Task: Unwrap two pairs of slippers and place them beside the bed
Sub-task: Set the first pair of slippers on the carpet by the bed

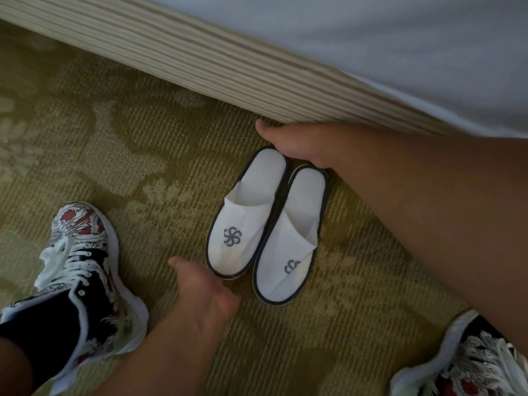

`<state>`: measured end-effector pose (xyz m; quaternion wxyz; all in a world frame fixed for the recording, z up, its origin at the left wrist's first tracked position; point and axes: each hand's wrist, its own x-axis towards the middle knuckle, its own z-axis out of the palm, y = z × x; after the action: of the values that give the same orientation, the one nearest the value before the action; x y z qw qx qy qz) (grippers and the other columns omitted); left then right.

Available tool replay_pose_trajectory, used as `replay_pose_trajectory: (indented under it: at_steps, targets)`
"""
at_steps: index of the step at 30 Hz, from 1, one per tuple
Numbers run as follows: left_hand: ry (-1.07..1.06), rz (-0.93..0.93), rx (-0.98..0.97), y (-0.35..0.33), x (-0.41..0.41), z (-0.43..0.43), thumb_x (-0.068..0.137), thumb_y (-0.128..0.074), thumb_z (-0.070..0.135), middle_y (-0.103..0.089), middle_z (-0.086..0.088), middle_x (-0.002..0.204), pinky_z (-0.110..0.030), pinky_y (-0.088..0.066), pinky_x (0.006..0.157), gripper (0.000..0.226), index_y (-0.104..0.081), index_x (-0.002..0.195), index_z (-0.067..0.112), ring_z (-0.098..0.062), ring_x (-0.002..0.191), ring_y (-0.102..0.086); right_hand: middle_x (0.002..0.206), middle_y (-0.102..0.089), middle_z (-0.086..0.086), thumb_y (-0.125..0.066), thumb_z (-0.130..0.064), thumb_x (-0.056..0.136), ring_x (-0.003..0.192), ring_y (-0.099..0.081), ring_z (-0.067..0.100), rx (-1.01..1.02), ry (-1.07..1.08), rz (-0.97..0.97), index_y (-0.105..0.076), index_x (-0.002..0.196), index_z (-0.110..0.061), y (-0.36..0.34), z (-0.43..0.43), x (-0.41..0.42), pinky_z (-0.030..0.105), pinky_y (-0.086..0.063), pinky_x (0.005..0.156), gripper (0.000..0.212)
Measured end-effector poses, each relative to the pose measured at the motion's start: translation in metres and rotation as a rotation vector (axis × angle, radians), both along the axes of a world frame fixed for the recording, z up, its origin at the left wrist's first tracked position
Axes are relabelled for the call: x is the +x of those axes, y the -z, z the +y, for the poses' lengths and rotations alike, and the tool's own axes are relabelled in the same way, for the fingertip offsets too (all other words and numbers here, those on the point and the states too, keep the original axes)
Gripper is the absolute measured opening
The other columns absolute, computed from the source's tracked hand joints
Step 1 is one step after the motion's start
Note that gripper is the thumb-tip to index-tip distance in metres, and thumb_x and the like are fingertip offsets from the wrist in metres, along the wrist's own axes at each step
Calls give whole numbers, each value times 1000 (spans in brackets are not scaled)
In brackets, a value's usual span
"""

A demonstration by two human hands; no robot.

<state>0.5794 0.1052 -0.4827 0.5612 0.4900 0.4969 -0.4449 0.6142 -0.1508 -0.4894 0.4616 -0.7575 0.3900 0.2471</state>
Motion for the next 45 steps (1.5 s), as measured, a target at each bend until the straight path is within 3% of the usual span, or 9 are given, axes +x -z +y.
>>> replay_pose_trajectory:
  at_steps: [7,25,33,45]
  targets:
    - [3,17,8,2,2,0,83,-17,84,-26,-16,160,-63,-15,116,101,-25,155,15,-39,145,-25,164,-1,8,-28,-85,81,148,-11,27,-32,-25,83,-3,156,-19,3,2,4,41,-16,116,102]
    - [51,-21,41,8,-2,2,85,-17,82,-25,-14,161,-61,-13,117,96,-23,156,17,-36,146,-24,164,-3,5,-28,-90,75,148,-11,25,-40,-85,84,-7,156,-21,6,-3,-4,43,-14,117,107]
    - [45,-13,59,9,-2,0,86,-18,80,-22,-13,162,-60,-12,118,94,-20,157,18,-35,147,-22,164,-7,7,-27,-90,75,147,-17,27,-24,-113,115,-11,155,-19,7,-6,-6,45,-18,118,108]
    - [14,-14,-24,3,4,1,87,-19,79,-35,-18,156,-63,-23,114,94,-32,153,13,-40,139,-36,164,-3,9,-27,-86,80,147,-13,28,-39,-65,87,-5,155,-17,7,2,2,42,-16,116,105]
